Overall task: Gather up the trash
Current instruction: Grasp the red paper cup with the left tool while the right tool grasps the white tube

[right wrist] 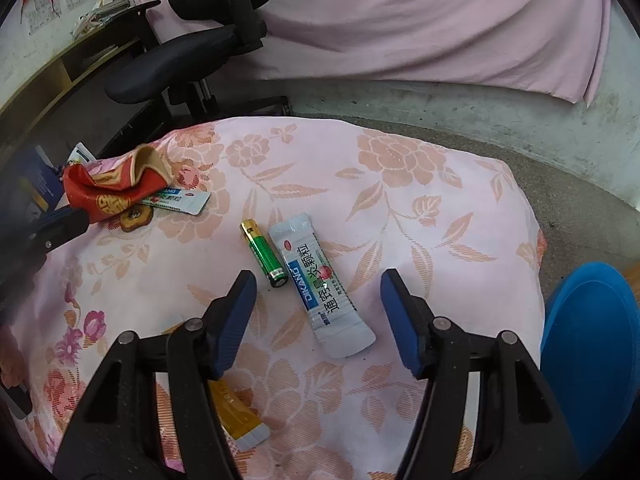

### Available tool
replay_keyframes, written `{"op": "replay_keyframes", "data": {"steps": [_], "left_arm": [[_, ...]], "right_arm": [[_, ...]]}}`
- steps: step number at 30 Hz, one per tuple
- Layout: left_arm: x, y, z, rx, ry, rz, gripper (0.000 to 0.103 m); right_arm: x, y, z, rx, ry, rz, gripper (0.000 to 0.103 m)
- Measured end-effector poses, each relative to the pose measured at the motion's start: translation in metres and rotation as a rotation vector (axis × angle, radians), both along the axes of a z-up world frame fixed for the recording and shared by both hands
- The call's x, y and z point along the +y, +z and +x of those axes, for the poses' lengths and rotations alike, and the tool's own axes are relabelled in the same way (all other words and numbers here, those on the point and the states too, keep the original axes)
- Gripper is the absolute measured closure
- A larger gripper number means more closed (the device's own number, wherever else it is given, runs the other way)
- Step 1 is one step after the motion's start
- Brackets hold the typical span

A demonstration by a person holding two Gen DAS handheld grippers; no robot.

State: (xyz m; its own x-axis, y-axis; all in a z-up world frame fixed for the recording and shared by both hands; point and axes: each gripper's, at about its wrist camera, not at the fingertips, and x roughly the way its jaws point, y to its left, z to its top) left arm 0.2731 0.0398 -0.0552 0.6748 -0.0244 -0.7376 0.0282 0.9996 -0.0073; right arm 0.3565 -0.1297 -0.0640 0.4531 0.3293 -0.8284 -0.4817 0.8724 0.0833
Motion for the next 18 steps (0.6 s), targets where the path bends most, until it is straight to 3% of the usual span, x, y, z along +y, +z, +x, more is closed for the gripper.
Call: {"op": "replay_keyframes", "data": {"steps": [3,8,13,18], "left_arm": [[-0.001,0.001,-0.001,-0.014,-0.015,-0.007,0.101],[-0.004,0.006,-0.008,-0.055,-0.033,-0.005,0.102],[-0.009,0.015,-0.018,-0.115,-0.054,0.01,0.102],[-0.017,0.024,-0.032,-0.153,-0.089,-0.042,0.102]], "right_arm": [[0.001,0.001,-0.004,-0.003,0.0,-0.009,0.024],[-0.007,0.002,-0.008,0.012,-0.028,0.005,0.05],[-0.016,0.005,-0.018,0.021,-0.038,0.037,0.055],[-0.028,0.018,-0.042,-0.029,-0.061,0.062,0.055]]}}
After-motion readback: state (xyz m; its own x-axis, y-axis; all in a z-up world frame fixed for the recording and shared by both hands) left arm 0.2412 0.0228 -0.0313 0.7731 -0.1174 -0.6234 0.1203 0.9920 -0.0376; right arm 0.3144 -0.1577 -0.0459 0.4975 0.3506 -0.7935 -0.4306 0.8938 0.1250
